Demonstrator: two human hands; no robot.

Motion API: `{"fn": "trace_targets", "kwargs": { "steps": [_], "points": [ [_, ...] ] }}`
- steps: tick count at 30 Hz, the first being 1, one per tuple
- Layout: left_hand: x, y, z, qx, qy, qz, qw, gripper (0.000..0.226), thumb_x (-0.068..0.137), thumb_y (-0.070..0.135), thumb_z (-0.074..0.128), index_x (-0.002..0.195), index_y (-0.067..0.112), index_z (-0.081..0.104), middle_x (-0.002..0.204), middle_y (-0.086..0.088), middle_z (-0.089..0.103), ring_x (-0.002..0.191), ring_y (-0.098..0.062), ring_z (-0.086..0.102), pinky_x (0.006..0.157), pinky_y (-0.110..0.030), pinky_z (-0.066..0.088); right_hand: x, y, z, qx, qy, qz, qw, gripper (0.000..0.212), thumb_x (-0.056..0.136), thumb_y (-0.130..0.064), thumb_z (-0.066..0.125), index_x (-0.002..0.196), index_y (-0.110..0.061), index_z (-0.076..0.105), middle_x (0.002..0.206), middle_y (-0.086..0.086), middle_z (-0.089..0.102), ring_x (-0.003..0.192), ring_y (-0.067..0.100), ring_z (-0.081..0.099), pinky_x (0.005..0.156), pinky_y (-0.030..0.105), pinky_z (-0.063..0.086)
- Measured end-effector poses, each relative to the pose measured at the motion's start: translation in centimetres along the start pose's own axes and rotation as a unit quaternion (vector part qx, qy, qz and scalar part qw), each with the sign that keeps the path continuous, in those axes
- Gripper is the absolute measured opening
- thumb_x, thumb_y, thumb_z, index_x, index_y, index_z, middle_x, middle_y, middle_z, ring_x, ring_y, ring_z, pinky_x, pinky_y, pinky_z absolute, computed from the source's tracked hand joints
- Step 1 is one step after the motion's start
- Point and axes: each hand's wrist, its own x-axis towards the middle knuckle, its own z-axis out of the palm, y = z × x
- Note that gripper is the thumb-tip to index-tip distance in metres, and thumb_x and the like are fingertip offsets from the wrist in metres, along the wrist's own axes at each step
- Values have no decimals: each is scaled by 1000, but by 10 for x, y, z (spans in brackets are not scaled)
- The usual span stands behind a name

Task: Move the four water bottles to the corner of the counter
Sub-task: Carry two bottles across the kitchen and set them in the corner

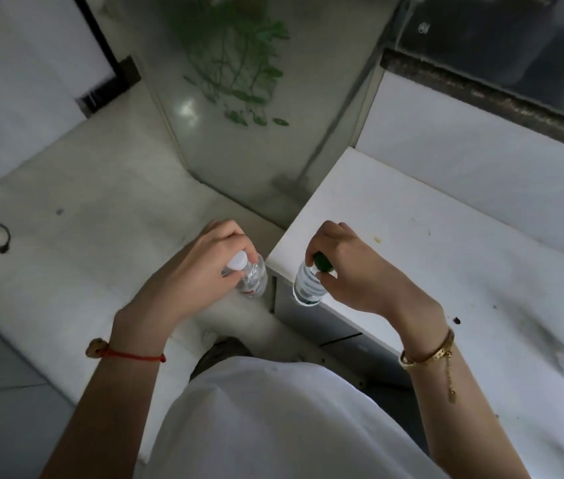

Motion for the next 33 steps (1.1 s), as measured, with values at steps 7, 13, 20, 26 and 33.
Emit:
{"fn": "trace_targets", "kwargs": {
  "steps": [7,13,20,26,33],
  "points": [
    [-43,-42,-24,2,42,-85,996,20,79,5,66,89,22,61,98,10,48,97,-8,47,75,-31,52,56,-44,14,10,-47,-78,996,25,81,3,52,100,-12,60,102,-2,47,93,9,34,76,15,31],
    [-82,-87,-55,-11,60,-133,989,16,80,8,67,92,16,63,102,4,52,97,-13,49,78,-31,52,111,-97,31,20,-92,-127,987,27,79,5,52,98,-11,60,105,2,49,103,17,43,83,26,42],
    [-129,-153,-95,-4,97,-183,978,17,79,7,69,93,16,65,101,4,55,96,-11,49,73,-23,47,182,-169,63,5,-121,-186,975,21,81,-1,58,96,-16,60,106,-1,50,100,17,45,83,38,48],
    [-165,-207,-125,6,124,-221,967,20,78,4,68,91,18,64,98,5,56,91,-9,47,69,-14,41,236,-228,89,11,-129,-236,963,23,80,2,57,95,-15,60,106,-2,49,98,14,43,82,25,43],
    [-200,-260,-161,0,170,-285,943,20,77,1,68,94,13,67,100,2,58,92,-13,48,74,-24,44,303,-296,114,8,-166,-304,938,27,76,9,54,95,-9,60,106,3,52,97,18,44,79,25,42]
  ]
}}
